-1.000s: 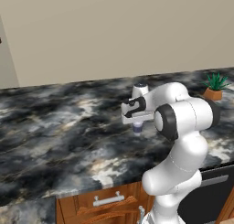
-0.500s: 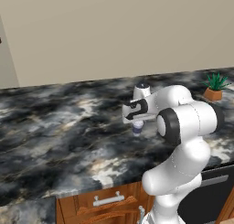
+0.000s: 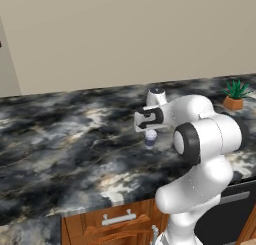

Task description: Move the drinks to the dining counter.

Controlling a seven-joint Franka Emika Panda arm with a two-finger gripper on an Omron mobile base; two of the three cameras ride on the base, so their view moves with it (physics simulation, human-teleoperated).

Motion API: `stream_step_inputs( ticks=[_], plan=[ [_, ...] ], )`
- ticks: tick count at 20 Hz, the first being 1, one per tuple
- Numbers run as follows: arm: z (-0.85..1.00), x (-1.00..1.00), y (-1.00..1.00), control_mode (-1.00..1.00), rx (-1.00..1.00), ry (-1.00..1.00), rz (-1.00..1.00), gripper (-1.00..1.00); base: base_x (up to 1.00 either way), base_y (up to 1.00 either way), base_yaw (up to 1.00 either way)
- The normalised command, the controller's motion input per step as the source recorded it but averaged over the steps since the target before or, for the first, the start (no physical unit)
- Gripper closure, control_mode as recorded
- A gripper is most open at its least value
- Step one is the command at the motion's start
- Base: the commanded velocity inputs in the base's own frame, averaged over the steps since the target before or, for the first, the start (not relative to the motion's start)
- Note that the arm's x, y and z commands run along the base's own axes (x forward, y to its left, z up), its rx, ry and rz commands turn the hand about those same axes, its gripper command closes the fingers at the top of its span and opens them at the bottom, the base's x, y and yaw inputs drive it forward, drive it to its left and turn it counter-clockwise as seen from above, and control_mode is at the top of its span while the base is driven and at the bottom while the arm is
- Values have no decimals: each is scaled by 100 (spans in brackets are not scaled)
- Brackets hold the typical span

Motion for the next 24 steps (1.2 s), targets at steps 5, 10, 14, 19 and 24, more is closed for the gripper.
stream_step_inputs(
  ticks=[5, 10, 14, 19, 24],
  plan=[
    [42, 0, 3, -100, 0, 0, 0, -100, 0, 0, 0],
    [45, -2, 3, -100, 0, 0, 0, -100, 0, 0, 0],
    [31, -21, 0, -100, 0, 0, 0, -100, 0, 0, 0],
    [23, -40, 0, -100, 0, -2, 0, -100, 0, 0, 0],
    [17, -55, 0, -100, 0, -4, 0, -100, 0, 0, 0]
  ],
)
